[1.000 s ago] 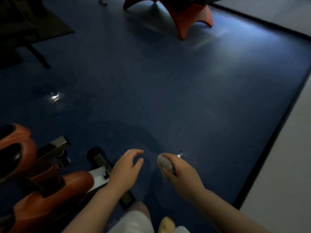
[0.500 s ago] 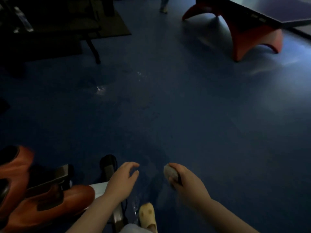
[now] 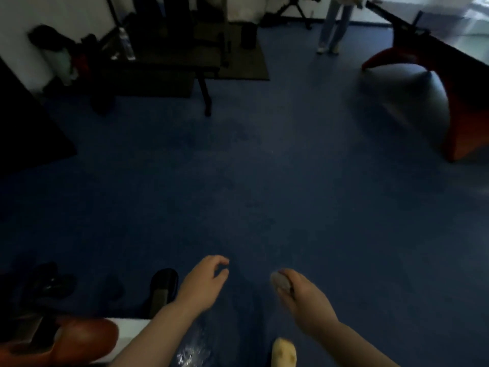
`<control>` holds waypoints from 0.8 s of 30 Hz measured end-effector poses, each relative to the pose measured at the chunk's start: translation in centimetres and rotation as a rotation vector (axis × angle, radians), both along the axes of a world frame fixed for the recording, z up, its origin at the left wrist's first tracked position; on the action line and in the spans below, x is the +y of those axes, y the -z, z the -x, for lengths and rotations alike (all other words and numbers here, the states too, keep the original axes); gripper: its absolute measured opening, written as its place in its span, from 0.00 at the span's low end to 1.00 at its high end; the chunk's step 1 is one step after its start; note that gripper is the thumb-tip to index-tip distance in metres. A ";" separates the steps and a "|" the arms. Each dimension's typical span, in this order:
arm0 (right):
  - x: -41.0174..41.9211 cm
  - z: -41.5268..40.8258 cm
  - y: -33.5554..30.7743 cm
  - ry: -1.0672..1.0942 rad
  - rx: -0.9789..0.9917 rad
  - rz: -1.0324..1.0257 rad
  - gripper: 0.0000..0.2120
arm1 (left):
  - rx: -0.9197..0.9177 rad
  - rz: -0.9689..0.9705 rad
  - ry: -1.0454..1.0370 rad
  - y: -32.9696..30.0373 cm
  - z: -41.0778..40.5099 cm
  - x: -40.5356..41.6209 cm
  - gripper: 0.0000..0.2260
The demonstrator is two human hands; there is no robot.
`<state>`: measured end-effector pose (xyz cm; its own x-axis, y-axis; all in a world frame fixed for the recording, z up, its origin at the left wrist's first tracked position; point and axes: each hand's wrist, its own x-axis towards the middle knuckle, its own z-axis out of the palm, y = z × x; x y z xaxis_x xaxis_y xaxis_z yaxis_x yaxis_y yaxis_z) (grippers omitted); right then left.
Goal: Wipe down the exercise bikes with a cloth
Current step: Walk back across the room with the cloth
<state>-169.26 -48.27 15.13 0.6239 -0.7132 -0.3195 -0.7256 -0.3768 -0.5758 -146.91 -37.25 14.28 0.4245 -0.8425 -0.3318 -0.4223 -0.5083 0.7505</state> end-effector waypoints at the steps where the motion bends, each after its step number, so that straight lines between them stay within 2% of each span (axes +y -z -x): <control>1: -1.9 -0.5 0.0 -0.046 0.002 -0.004 0.18 | 0.012 -0.003 -0.060 0.1 -0.4 -0.5 0.10; 6: -9.3 -5.6 -0.6 -0.239 0.033 -0.015 0.19 | -0.020 -0.023 -0.356 0.3 -3.0 -1.5 0.09; 13: -13.2 -17.9 0.1 -0.578 0.008 -0.069 0.18 | 0.049 -0.050 -0.657 2.1 -8.1 -0.4 0.08; 16: -14.5 -23.8 0.5 -0.649 0.012 -0.055 0.18 | 0.065 -0.051 -0.722 2.6 -12.1 -1.3 0.11; 20: -16.1 -31.3 0.2 -0.717 0.032 -0.056 0.18 | 0.041 -0.028 -0.764 2.5 -18.1 -2.5 0.06; 24: -17.0 -38.7 -0.4 -0.792 0.006 -0.038 0.18 | 0.020 -0.033 -0.785 1.7 -24.5 -3.8 0.09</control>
<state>-130.54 -65.31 15.48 0.9395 -0.0463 -0.3395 -0.2528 -0.7627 -0.5953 -122.44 -41.06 12.57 0.8851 -0.2881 -0.3655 0.0831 -0.6748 0.7333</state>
